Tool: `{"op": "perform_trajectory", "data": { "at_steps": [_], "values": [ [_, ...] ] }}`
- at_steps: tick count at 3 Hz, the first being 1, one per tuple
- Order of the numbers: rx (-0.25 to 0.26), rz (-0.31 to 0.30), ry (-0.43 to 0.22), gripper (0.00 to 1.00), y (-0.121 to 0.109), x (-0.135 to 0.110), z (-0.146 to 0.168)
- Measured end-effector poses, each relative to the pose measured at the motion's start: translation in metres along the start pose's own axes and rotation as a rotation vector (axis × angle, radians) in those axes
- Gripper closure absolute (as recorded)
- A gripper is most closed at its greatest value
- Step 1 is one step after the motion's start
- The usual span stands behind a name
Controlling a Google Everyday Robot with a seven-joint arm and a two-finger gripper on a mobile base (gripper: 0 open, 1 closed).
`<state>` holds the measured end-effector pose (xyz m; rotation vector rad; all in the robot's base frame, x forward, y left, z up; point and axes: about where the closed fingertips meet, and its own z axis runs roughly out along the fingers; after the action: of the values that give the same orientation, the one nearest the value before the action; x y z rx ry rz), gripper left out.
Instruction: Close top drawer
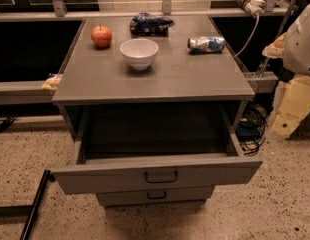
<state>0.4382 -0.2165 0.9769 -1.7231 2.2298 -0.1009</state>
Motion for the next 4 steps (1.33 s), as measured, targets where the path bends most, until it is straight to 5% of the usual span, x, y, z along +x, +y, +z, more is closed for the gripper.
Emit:
{"op": "perform_trajectory", "data": {
  "at_steps": [1, 3, 4],
  "values": [
    [0.0, 0.0, 0.0, 0.0, 0.0, 0.0, 0.0],
    [-0.015, 0.041, -0.053, 0.42, 0.024, 0.019, 0.041],
    [-0.082, 0.087, -0.116, 0.66, 0.049, 0.036, 0.098]
  ]
}}
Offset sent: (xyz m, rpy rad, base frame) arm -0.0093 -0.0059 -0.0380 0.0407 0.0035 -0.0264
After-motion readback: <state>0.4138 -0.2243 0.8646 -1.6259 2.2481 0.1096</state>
